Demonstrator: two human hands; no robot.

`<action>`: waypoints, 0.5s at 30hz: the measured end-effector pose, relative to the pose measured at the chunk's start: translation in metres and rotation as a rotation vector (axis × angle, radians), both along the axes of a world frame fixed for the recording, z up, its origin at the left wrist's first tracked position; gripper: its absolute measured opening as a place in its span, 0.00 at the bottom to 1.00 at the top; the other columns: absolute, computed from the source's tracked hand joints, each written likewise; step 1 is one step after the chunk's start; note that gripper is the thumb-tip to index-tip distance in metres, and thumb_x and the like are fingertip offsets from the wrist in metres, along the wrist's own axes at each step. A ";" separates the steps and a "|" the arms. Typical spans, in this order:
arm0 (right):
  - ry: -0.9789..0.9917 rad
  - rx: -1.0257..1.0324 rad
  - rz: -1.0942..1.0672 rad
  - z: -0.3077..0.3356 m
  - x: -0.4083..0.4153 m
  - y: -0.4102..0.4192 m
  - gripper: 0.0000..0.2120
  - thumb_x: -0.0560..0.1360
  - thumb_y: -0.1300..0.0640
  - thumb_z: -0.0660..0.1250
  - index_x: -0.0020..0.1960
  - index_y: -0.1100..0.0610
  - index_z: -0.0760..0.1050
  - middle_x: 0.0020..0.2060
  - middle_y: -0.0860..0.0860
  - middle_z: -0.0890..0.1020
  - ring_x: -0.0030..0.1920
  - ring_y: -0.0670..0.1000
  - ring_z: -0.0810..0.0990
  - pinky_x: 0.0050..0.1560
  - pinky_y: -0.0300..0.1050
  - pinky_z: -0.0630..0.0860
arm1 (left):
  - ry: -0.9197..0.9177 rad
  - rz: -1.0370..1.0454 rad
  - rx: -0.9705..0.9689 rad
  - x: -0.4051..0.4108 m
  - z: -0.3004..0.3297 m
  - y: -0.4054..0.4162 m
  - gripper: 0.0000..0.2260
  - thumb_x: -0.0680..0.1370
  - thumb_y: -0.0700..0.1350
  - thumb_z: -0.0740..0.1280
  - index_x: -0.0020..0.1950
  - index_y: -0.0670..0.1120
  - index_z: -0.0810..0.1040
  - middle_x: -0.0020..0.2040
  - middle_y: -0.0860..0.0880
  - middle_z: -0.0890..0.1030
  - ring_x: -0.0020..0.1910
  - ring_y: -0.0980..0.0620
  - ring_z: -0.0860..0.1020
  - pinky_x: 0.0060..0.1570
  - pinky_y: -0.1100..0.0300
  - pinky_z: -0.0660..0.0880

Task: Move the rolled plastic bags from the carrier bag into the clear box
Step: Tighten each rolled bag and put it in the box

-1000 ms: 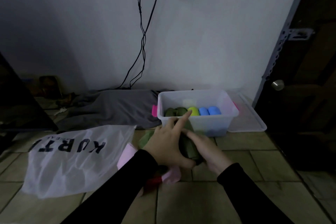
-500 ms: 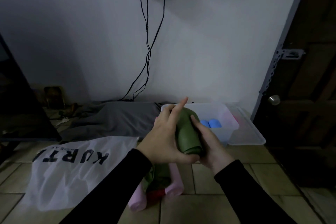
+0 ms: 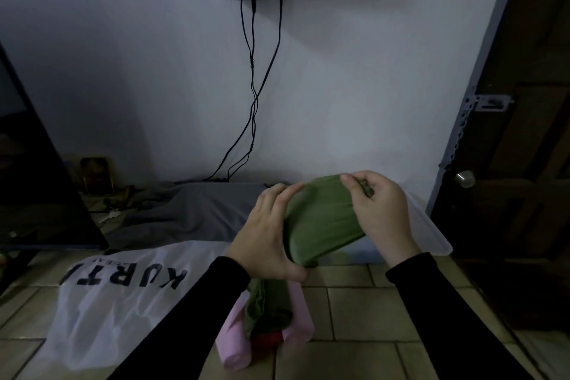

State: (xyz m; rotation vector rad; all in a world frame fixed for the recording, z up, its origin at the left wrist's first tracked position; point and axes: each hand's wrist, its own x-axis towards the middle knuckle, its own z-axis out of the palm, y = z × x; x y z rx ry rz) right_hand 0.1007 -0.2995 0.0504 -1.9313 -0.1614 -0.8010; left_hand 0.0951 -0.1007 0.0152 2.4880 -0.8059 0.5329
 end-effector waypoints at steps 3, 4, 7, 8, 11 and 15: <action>0.094 0.080 -0.013 -0.010 0.006 -0.007 0.07 0.76 0.53 0.68 0.40 0.53 0.79 0.34 0.44 0.81 0.37 0.38 0.78 0.35 0.29 0.70 | 0.035 -0.063 -0.122 -0.006 0.010 -0.001 0.56 0.53 0.57 0.77 0.74 0.55 0.51 0.70 0.50 0.62 0.72 0.50 0.61 0.71 0.50 0.63; 0.137 0.096 -0.007 -0.013 0.007 -0.008 0.07 0.76 0.53 0.68 0.40 0.54 0.79 0.34 0.44 0.81 0.37 0.39 0.77 0.34 0.28 0.70 | 0.043 -0.088 -0.179 -0.010 0.013 -0.003 0.55 0.53 0.56 0.78 0.74 0.57 0.51 0.69 0.52 0.62 0.71 0.51 0.62 0.70 0.52 0.64; 0.216 0.176 0.017 -0.023 0.009 -0.005 0.09 0.76 0.52 0.67 0.41 0.56 0.79 0.35 0.45 0.80 0.38 0.43 0.77 0.35 0.32 0.71 | 0.031 -0.138 -0.298 -0.018 0.021 -0.012 0.52 0.54 0.55 0.77 0.73 0.54 0.56 0.68 0.55 0.63 0.70 0.52 0.64 0.69 0.56 0.64; 0.232 0.197 0.022 -0.024 0.010 -0.005 0.09 0.76 0.52 0.67 0.42 0.56 0.79 0.35 0.46 0.80 0.38 0.45 0.78 0.36 0.34 0.71 | 0.028 -0.135 -0.302 -0.019 0.023 -0.015 0.50 0.54 0.56 0.77 0.72 0.51 0.59 0.68 0.54 0.62 0.71 0.53 0.62 0.70 0.58 0.63; 0.287 0.220 0.028 -0.024 0.011 -0.003 0.09 0.76 0.50 0.66 0.44 0.55 0.78 0.37 0.45 0.80 0.42 0.48 0.78 0.37 0.35 0.70 | 0.068 -0.077 -0.257 -0.021 0.024 -0.016 0.47 0.54 0.60 0.75 0.70 0.50 0.64 0.70 0.55 0.59 0.73 0.56 0.58 0.71 0.63 0.59; 0.320 0.150 -0.015 -0.024 0.007 -0.002 0.13 0.75 0.46 0.66 0.53 0.54 0.75 0.48 0.49 0.79 0.54 0.51 0.77 0.48 0.41 0.71 | 0.075 0.011 -0.125 -0.017 0.019 -0.005 0.49 0.54 0.65 0.73 0.71 0.49 0.64 0.72 0.52 0.59 0.73 0.53 0.58 0.72 0.57 0.61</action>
